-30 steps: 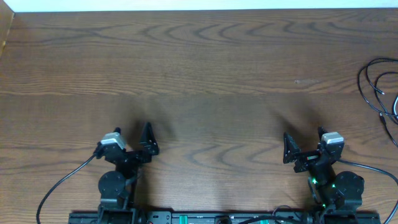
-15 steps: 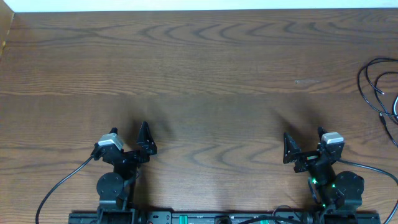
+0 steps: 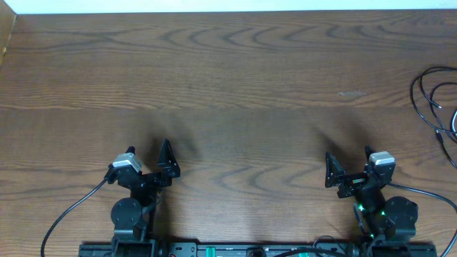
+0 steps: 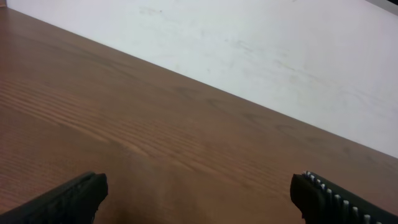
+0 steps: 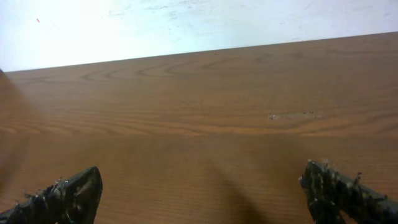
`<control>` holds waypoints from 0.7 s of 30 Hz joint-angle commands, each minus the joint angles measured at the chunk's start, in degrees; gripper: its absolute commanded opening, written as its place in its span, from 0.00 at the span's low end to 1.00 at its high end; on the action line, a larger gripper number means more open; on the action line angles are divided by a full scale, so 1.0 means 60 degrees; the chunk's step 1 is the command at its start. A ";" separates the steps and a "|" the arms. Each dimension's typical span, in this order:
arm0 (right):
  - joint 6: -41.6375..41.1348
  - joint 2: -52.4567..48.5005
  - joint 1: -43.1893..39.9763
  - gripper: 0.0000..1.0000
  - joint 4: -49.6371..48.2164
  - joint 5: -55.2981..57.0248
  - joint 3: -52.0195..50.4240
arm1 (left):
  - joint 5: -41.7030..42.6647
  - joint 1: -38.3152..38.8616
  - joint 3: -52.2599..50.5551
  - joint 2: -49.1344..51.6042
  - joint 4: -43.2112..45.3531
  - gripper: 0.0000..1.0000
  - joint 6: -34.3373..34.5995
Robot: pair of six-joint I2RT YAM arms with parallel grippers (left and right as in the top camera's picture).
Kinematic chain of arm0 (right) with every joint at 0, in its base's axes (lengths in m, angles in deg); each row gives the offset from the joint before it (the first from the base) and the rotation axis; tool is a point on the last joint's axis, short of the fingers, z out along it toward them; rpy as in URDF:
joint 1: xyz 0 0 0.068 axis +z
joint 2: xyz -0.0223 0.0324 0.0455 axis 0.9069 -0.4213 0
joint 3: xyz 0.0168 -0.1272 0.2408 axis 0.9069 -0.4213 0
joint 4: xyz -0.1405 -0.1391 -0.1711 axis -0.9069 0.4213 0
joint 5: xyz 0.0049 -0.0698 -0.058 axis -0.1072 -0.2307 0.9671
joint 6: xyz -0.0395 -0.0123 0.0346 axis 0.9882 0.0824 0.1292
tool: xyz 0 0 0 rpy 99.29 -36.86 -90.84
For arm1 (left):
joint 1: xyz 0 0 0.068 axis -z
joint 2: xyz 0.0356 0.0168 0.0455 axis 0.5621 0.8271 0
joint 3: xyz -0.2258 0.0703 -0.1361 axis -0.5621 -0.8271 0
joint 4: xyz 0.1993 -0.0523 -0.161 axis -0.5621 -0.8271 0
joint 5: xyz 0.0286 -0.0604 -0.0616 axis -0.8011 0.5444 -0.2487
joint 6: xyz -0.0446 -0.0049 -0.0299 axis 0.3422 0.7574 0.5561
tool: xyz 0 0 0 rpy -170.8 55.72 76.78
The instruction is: Untangle cables
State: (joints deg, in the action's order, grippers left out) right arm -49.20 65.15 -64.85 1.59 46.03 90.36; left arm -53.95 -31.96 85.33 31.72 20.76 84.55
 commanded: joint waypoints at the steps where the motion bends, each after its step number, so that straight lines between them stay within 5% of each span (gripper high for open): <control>1: -0.0102 0.0055 0.0058 0.99 0.0040 -0.0007 -0.0015 | -0.0244 -0.0058 -0.0109 -0.0076 -0.0463 1.00 -0.0087; 5: 0.0259 0.0055 0.0033 0.99 0.0051 0.0747 -0.0015 | -0.0244 -0.0058 -0.0109 -0.0076 -0.0463 1.00 -0.0087; 10: 0.2728 -0.0044 0.0033 0.99 0.0095 0.1687 -0.0015 | -0.0244 -0.0058 -0.0109 -0.0076 -0.0463 1.00 -0.0087; 21: 0.2830 -0.0087 0.0033 0.99 0.0091 0.1752 -0.0015 | -0.0244 -0.0058 -0.0109 -0.0076 -0.0463 1.00 -0.0087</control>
State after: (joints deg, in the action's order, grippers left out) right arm -33.48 64.76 -64.85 1.85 55.49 90.36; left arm -53.95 -31.96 85.33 31.72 20.76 84.55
